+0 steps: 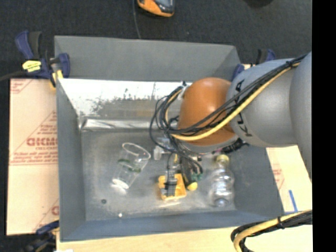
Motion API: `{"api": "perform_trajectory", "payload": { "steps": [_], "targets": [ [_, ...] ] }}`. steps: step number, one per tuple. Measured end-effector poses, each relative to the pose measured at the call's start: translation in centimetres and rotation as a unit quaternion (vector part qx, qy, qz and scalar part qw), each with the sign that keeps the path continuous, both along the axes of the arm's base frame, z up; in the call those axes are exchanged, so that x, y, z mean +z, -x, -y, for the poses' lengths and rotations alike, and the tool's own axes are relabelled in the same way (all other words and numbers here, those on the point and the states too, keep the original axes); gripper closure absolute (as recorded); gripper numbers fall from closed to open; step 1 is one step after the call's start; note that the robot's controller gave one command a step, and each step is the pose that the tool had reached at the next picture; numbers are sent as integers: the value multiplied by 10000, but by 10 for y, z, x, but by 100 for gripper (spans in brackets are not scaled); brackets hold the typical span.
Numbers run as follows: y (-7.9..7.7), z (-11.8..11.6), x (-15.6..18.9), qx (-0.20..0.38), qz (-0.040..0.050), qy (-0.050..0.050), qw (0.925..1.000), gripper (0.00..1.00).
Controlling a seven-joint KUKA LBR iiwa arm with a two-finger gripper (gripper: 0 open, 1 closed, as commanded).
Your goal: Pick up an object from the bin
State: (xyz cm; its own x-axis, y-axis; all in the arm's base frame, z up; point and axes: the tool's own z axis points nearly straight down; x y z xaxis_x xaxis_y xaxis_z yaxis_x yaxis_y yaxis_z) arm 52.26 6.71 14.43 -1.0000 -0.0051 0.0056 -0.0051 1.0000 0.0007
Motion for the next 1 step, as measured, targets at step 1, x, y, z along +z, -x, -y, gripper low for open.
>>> {"api": "perform_trajectory", "payload": {
  "steps": [1],
  "targets": [
    [-2, 0, 5, -9, 37, -2, 10000, 0]
  ]
}}
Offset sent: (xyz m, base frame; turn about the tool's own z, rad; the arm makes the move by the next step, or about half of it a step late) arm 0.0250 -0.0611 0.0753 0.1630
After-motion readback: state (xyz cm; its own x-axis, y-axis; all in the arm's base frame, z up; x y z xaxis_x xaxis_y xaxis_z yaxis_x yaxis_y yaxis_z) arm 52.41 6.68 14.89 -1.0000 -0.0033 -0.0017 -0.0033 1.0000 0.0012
